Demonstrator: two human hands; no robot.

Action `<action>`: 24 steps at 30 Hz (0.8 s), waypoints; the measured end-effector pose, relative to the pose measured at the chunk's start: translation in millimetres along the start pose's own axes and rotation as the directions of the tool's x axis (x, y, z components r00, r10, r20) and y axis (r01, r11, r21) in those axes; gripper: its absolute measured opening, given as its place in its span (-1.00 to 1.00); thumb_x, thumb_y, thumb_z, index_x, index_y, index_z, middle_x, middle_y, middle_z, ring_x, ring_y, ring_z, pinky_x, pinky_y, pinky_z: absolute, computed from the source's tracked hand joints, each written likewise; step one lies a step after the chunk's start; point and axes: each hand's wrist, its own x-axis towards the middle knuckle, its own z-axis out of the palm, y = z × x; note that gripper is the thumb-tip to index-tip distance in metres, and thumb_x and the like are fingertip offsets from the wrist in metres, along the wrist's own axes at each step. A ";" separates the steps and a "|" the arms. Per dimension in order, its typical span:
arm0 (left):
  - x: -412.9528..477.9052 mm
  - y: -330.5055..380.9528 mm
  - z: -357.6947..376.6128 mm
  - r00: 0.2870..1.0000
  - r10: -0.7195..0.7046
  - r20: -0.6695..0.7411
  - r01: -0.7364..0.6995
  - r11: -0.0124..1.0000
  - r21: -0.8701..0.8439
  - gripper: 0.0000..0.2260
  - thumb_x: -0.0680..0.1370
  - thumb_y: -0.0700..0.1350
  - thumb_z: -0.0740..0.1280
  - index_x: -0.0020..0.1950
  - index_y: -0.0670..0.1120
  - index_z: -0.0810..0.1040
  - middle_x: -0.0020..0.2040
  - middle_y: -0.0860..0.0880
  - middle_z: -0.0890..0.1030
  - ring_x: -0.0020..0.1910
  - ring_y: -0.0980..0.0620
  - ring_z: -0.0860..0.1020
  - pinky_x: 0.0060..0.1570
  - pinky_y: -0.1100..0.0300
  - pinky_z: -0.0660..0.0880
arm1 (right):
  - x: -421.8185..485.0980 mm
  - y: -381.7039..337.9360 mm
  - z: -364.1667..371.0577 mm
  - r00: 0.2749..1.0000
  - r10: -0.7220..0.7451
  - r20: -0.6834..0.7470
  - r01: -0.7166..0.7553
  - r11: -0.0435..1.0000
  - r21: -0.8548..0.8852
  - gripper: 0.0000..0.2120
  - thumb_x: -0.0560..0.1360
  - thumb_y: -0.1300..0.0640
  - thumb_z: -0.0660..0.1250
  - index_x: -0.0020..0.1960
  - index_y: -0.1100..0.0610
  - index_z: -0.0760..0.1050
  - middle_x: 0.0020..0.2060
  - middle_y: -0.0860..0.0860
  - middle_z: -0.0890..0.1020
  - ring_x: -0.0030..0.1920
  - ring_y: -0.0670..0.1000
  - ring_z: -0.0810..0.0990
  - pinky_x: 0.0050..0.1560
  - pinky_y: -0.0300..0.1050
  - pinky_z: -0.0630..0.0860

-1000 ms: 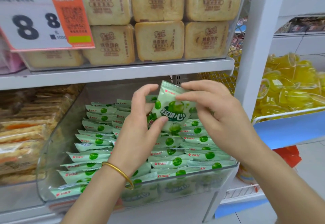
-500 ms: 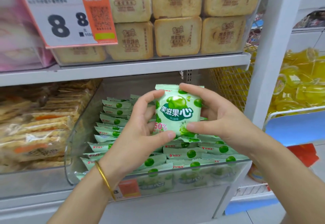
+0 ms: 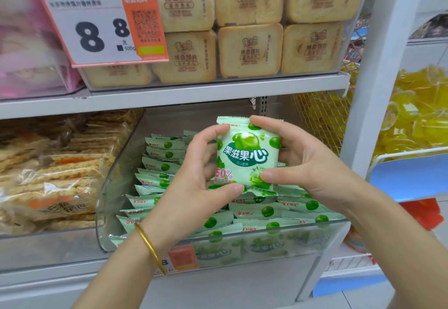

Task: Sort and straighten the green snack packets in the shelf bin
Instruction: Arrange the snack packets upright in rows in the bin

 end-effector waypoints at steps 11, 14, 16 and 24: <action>2.1 -12.1 5.6 0.923 0.384 -0.022 -0.212 0.556 0.804 -0.60 0.35 0.06 0.39 0.15 0.06 0.44 0.17 0.11 0.36 0.17 0.07 0.31 0.14 0.04 0.39 | -1.1 0.2 3.8 0.986 0.097 -0.138 -0.091 0.995 0.051 -0.41 0.28 0.28 0.45 0.26 0.06 0.41 0.07 0.09 0.61 -0.09 0.05 0.68 -0.25 -0.13 0.60; 3.9 -11.8 3.6 0.916 0.400 -0.025 -0.214 0.540 0.814 -0.70 0.40 -0.01 0.35 0.12 0.04 0.46 0.12 0.12 0.45 0.14 0.04 0.38 0.11 0.08 0.36 | -0.4 1.2 1.2 0.983 0.136 -0.126 -0.115 0.980 0.161 -0.54 0.42 0.25 0.37 0.30 0.10 0.41 0.11 0.18 0.60 -0.08 0.10 0.66 -0.25 -0.12 0.58; 3.4 -8.3 2.7 0.929 0.367 -0.051 -0.193 0.597 0.779 -0.75 0.48 0.07 0.27 0.12 0.05 0.48 0.06 0.17 0.50 0.10 0.12 0.42 0.10 0.23 0.34 | -1.9 0.5 -0.5 0.982 0.110 -0.156 -0.099 0.992 0.075 -0.59 0.44 0.06 0.30 0.28 0.01 0.47 0.11 0.14 0.61 0.00 0.07 0.63 -0.19 -0.10 0.59; 3.4 9.0 9.9 0.959 -0.006 -0.283 0.030 0.996 0.082 -0.86 0.54 -0.10 0.28 0.09 0.03 0.51 -0.10 0.04 0.70 -0.11 0.02 0.64 -0.13 0.17 0.54 | -6.9 -2.2 3.8 0.979 -0.166 -0.115 0.121 0.937 -0.327 -0.49 0.35 -0.01 0.41 0.27 -0.27 0.43 0.27 -0.36 0.45 0.32 -0.32 0.36 0.31 -0.33 0.31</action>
